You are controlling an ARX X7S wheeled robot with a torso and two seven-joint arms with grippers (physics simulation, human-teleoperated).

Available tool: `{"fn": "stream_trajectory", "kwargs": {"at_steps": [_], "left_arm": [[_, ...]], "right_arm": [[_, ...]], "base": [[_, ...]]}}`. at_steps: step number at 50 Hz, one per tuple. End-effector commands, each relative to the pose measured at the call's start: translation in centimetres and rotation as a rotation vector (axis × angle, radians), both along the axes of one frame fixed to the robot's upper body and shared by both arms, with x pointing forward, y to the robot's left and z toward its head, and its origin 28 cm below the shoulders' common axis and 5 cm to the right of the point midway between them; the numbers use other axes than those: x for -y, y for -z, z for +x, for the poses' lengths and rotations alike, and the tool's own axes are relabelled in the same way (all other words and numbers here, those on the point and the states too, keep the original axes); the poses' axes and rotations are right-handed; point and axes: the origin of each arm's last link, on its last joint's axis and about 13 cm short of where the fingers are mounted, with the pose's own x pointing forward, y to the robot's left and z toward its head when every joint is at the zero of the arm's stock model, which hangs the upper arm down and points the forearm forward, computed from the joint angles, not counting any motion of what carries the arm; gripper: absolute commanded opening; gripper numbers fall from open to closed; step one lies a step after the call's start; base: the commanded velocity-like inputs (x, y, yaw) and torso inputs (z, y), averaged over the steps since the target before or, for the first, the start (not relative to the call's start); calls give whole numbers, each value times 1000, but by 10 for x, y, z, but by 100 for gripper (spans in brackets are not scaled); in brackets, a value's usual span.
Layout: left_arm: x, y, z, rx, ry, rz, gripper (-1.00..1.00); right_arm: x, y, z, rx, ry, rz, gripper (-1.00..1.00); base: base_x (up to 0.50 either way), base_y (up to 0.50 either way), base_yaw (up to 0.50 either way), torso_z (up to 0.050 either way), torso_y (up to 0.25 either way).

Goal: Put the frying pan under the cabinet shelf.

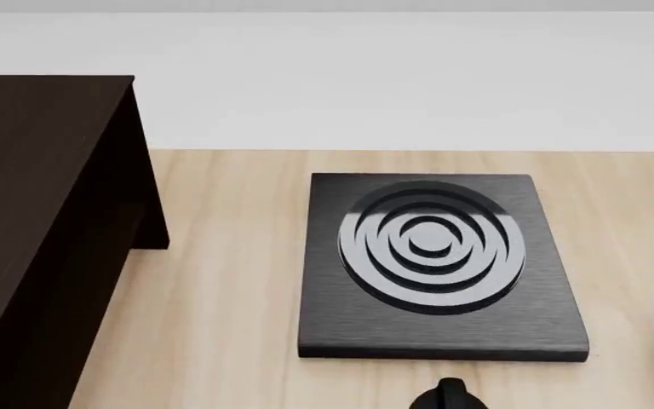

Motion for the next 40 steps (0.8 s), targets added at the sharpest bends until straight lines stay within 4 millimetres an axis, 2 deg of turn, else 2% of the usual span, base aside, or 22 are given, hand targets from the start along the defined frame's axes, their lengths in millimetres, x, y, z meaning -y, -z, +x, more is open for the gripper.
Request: {"fn": "stream_trajectory", "kwargs": {"at_steps": [1,15,20,26,40], "left_arm": [[0,0,0,0,1,0,100],[1,0,0,-5,1,5,100],[1,0,1,-4,2,5,100],[1,0,1,-1,2,5,100],[1,0,1,0,-1,7,100]], "right_arm": [[6,3,7,-40,-2,11,100],[16,8,27,-121,-9,58,100],[18,15,30,-191,-19,40,100],[20,12,31,-191,-19,50,100],[22,22,35,-244,-30,69,100]], "base": [[0,0,0,0,0],[0,0,0,0,0],[0,0,0,0,0],[0,0,0,0,0],[0,0,0,0,0]]}}
